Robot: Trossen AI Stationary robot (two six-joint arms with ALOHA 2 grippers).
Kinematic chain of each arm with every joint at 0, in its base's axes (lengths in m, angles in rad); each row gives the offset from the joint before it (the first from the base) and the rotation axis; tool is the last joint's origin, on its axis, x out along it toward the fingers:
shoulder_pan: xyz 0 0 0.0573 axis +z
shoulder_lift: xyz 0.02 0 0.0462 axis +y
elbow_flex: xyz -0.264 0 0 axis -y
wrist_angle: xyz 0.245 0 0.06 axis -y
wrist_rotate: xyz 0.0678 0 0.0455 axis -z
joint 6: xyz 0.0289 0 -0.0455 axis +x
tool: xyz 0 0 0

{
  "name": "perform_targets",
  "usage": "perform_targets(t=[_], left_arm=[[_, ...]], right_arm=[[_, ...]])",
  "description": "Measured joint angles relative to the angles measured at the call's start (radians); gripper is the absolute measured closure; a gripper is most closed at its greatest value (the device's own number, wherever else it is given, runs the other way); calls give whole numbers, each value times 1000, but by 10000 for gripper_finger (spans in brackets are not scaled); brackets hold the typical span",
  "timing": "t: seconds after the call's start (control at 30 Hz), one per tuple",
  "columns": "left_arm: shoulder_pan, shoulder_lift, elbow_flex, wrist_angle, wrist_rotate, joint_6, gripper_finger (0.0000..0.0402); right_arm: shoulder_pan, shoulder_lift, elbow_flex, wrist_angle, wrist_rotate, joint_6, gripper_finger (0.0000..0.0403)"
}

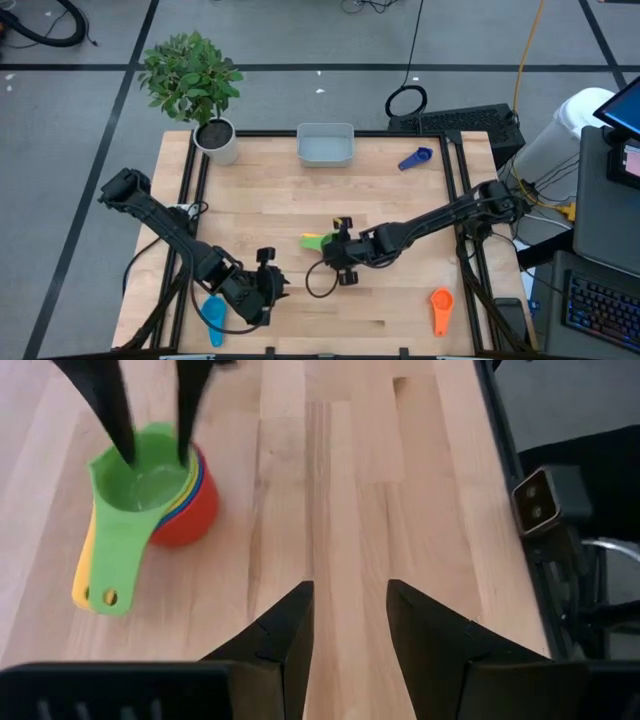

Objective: Nest measuring cups in basket
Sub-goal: Stack the light blue measuring cup on top of the green measuring cup

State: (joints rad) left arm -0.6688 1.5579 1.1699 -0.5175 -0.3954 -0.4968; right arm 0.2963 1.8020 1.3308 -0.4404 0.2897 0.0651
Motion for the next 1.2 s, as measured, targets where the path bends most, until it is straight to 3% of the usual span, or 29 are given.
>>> perform_targets(t=[0.2, 0.33, 0.5, 0.7, 1.2], left_arm=[[9, 36, -15, -31, 0, -10, 270], [8, 52, -15, 3, 3, -10, 270], [9, 53, -15, -3, 2, -4, 270], [9, 53, -15, -8, -3, 24, 270], [66, 53, -15, -10, -9, 100, 270]], right_arm=[[0, -118, 0, -36, 64, -11, 270], [1, -210, 1, -189, 69, 44, 270], [72, -283, -19, -433, -60, 105, 270], [261, -287, -114, -612, -211, 130, 270], [552, -289, -170, -575, -347, 518, 270]])
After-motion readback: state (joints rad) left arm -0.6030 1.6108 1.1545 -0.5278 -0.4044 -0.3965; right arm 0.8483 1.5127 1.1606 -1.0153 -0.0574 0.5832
